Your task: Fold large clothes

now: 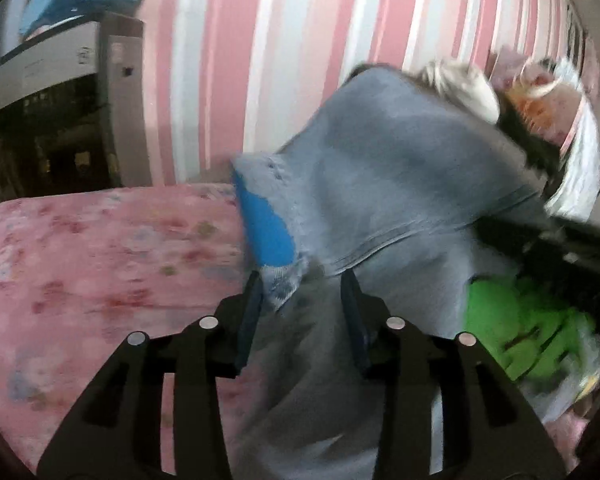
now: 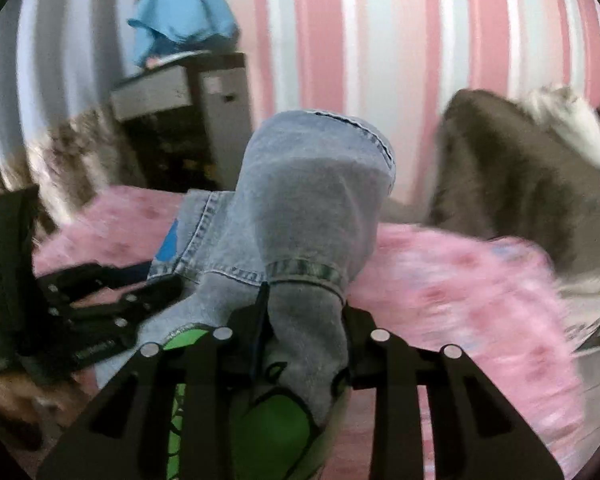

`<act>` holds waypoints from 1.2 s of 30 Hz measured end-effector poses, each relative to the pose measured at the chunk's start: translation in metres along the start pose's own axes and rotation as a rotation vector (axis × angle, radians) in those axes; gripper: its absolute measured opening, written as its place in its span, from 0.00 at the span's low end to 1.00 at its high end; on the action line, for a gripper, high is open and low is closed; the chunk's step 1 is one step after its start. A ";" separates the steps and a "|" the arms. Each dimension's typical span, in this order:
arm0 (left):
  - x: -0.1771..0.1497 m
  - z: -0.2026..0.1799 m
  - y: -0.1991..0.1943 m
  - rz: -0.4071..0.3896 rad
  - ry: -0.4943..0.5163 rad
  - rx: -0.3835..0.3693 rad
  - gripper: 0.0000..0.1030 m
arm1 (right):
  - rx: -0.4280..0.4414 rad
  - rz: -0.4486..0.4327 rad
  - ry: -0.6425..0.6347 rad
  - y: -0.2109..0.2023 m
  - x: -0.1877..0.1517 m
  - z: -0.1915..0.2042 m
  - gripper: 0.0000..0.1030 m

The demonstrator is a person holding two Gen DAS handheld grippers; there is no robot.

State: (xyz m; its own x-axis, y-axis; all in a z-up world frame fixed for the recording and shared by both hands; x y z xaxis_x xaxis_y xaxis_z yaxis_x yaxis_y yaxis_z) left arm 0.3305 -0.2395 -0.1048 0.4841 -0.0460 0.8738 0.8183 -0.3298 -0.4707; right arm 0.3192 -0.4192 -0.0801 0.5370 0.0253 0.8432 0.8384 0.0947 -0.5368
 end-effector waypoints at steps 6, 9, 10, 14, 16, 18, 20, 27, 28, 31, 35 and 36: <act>-0.021 -0.020 0.029 0.041 0.064 0.086 0.65 | -0.211 0.033 0.055 0.007 -0.047 -0.026 0.79; -0.024 -0.017 0.025 0.020 0.107 0.128 0.80 | -0.273 0.019 0.093 -0.005 -0.056 -0.019 0.88; -0.025 -0.012 0.024 0.024 0.088 0.129 0.82 | -0.278 0.020 0.098 -0.007 -0.060 -0.016 0.88; -0.029 -0.007 0.015 0.025 0.058 0.092 0.83 | -0.326 0.010 0.104 -0.021 -0.070 -0.011 0.88; -0.031 -0.004 0.002 0.012 0.040 0.066 0.82 | -0.318 0.010 0.154 -0.036 -0.075 -0.011 0.88; -0.032 0.002 -0.027 -0.028 0.024 0.077 0.86 | -0.314 0.001 0.175 -0.058 -0.077 -0.004 0.88; -0.033 0.007 -0.062 -0.080 0.040 0.122 0.95 | -0.319 -0.021 0.170 -0.083 -0.077 0.015 0.89; -0.064 0.037 -0.189 -0.212 0.120 0.303 0.97 | -0.248 -0.201 0.160 -0.178 -0.073 0.084 0.98; -0.068 0.043 -0.204 -0.237 0.116 0.321 0.97 | -0.247 -0.226 0.152 -0.189 -0.077 0.093 0.98; -0.089 0.065 -0.242 -0.275 0.065 0.327 0.97 | -0.237 -0.254 0.133 -0.209 -0.091 0.113 0.98; -0.106 0.079 -0.276 -0.321 0.060 0.368 0.97 | -0.251 -0.296 0.097 -0.223 -0.101 0.133 0.98; -0.106 0.080 -0.279 -0.330 0.073 0.379 0.97 | -0.255 -0.306 0.081 -0.225 -0.104 0.139 0.98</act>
State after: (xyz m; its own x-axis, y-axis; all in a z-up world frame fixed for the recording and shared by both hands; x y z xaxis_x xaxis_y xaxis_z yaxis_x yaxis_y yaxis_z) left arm 0.0751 -0.0674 -0.0757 0.1691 -0.0674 0.9833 0.9855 0.0271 -0.1677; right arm 0.0618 -0.3047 -0.0425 0.2562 -0.0456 0.9656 0.9515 -0.1641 -0.2602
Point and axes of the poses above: each gripper's, at about its wrist camera, not at the fingertips, and y roughly the way its jaws point, z to its left, x to its top, the point moved 2 cm from there along y, roughly the way its jaws point, and after that the axes turned 11 degrees about -z, right-handed, at the moved point
